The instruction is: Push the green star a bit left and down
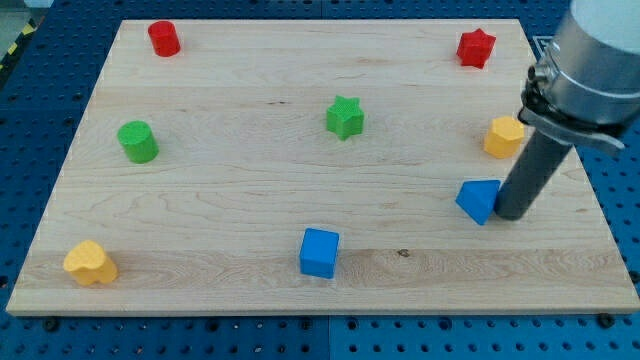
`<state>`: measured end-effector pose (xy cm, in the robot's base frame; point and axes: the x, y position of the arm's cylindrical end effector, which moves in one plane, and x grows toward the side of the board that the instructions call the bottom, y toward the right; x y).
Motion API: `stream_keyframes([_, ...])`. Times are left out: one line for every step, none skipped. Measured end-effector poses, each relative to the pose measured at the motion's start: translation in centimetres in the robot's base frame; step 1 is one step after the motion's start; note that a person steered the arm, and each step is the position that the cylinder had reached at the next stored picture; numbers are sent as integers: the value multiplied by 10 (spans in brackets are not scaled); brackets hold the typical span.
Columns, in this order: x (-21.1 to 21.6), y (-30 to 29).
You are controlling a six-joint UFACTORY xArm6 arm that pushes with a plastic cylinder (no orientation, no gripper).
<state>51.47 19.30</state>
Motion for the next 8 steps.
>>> stream_keyframes([-34,-4])
stream_keyframes([-53,-5])
stream_keyframes([-57,-7])
stream_keyframes([-79,-20])
stream_keyframes([-106,-30])
stream_keyframes([-129,-52])
stream_keyframes([-137,-89])
stream_keyframes([-138,-127])
